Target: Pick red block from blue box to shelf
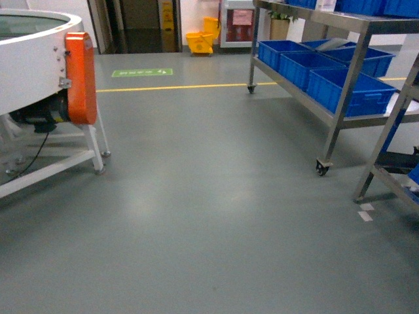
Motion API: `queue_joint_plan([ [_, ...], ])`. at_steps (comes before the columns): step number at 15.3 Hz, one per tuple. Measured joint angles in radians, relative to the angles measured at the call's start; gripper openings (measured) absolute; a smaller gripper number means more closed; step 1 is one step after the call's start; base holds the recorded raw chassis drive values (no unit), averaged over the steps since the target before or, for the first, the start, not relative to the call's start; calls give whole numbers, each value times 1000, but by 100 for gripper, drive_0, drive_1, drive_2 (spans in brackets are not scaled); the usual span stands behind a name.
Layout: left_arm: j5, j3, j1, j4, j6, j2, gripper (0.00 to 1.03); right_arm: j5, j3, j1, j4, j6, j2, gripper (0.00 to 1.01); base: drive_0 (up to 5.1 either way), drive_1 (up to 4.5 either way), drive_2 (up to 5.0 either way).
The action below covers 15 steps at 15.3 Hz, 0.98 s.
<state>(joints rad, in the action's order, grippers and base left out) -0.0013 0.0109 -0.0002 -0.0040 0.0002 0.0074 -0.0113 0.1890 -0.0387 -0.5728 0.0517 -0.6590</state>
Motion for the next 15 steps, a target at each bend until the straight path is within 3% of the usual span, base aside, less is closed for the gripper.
queue_joint_plan([
  [15,0,0,0,0,0,0,98,0,0,0,0,0,0,28,-160,-160,-160],
])
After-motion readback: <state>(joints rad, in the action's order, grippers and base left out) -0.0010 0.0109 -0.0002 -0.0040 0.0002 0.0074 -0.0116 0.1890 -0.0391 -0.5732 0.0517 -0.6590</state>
